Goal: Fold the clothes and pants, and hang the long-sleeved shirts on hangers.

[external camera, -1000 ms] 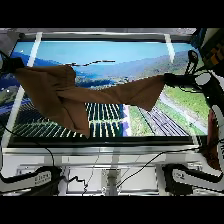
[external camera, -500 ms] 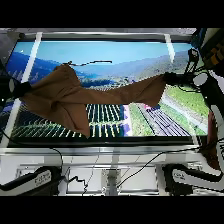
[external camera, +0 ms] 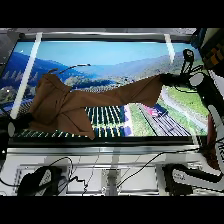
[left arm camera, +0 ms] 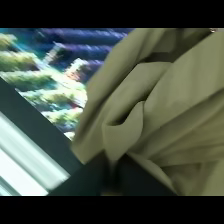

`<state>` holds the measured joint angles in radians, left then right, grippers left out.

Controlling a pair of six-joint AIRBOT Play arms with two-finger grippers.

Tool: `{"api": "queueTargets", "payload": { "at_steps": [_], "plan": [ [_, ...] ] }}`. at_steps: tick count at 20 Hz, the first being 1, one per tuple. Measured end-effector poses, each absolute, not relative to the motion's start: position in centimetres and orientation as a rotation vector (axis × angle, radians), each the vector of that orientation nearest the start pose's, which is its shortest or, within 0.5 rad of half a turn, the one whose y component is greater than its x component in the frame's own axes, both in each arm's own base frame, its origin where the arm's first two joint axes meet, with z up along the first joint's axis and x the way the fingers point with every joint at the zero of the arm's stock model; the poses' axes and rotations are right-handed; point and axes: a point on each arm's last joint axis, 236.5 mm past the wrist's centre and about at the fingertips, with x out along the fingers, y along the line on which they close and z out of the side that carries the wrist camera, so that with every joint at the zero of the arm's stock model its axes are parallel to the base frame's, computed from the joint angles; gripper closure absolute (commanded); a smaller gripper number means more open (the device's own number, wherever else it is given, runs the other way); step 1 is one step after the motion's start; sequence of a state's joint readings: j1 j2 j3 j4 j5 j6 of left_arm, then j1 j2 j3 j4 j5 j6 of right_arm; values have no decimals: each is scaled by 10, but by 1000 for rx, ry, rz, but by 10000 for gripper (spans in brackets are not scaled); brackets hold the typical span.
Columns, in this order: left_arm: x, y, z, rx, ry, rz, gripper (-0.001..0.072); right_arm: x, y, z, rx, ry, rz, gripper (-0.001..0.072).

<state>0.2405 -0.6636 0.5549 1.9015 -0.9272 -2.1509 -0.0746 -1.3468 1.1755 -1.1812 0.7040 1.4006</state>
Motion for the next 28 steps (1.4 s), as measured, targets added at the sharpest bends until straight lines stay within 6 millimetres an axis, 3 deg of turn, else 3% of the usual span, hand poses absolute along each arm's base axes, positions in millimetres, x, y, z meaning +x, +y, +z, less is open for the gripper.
{"api": "queueTargets", "payload": {
  "at_steps": [3,7,11,15,17,23,28],
  "plan": [
    [266,118,34,-300,786,566,25,486,22,47,259,838,109,697],
    [303,117,66,-233,699,487,17,486,22,47,258,837,108,697],
    [368,125,75,-239,736,450,18,488,21,48,257,830,106,697],
    [437,126,50,-345,848,383,68,488,21,48,257,827,105,696],
    [462,130,36,-384,878,359,67,488,21,49,256,825,105,697],
    [495,140,-8,-320,941,277,66,488,21,49,253,825,106,696],
    [521,133,-28,-339,892,215,66,488,21,49,252,825,107,697]
  ]
}}
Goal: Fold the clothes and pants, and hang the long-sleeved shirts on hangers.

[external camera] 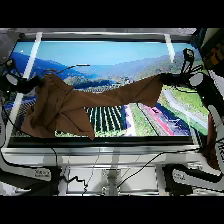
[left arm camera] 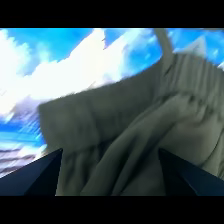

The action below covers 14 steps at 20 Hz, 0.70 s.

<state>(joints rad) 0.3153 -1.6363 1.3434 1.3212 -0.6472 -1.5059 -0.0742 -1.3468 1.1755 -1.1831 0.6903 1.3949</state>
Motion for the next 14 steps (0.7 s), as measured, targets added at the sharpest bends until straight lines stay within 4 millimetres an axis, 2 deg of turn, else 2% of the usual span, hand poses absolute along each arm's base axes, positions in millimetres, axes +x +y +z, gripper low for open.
{"api": "queueTargets", "payload": {
  "at_steps": [2,3,5,7,9,11,13,14],
  "plan": [
    [529,122,-39,-361,890,191,72,489,21,49,252,825,106,696],
    [533,116,-42,-364,886,176,151,489,21,49,252,824,106,696],
    [541,102,-47,-342,876,143,449,489,21,49,252,823,106,696],
    [553,90,-43,-312,833,119,676,489,21,49,252,823,106,697],
    [565,79,-36,-284,784,101,678,489,21,49,251,822,106,697],
    [579,68,-15,-252,715,81,679,489,20,49,251,821,105,696],
    [593,59,26,-186,609,53,679,492,19,52,250,803,100,697],
    [599,56,56,-147,536,43,679,495,17,54,248,786,94,697]
  ]
}}
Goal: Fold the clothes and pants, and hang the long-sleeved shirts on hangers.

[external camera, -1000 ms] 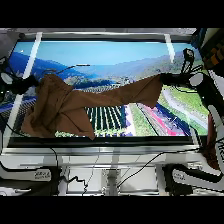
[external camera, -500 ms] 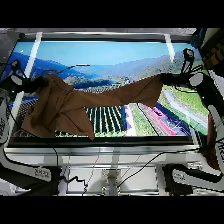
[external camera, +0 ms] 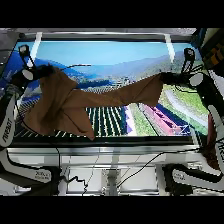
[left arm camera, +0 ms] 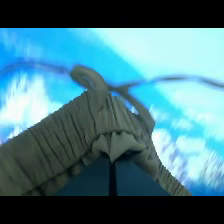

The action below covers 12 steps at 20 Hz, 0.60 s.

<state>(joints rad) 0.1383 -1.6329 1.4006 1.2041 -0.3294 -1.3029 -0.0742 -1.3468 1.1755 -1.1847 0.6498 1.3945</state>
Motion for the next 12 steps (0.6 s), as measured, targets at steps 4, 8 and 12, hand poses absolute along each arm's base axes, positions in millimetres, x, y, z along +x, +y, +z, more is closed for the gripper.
{"api": "queueTargets", "payload": {
  "at_steps": [4,8,12],
  "plan": [
    [597,58,206,-45,176,67,679,510,13,77,242,708,83,697],
    [551,70,330,11,-85,113,680,525,11,121,231,616,91,697],
    [487,76,420,127,-256,157,680,529,10,167,172,576,108,697]
  ]
}}
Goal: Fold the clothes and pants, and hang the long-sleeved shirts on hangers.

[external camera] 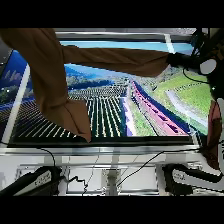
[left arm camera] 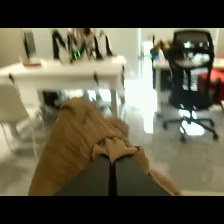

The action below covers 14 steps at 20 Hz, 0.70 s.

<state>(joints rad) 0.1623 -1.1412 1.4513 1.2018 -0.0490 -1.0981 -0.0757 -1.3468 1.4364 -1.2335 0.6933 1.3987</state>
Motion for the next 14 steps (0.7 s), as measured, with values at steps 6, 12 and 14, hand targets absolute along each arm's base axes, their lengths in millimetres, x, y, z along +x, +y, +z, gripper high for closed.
{"api": "queueTargets", "payload": {
  "at_steps": [6,12,14],
  "plan": [
    [377,89,511,266,-411,257,680,524,-28,241,48,506,36,697],
    [389,126,405,234,17,235,680,534,-46,225,74,558,-12,697],
    [406,139,339,160,200,210,682,546,-44,187,106,640,-13,697]
  ]
}}
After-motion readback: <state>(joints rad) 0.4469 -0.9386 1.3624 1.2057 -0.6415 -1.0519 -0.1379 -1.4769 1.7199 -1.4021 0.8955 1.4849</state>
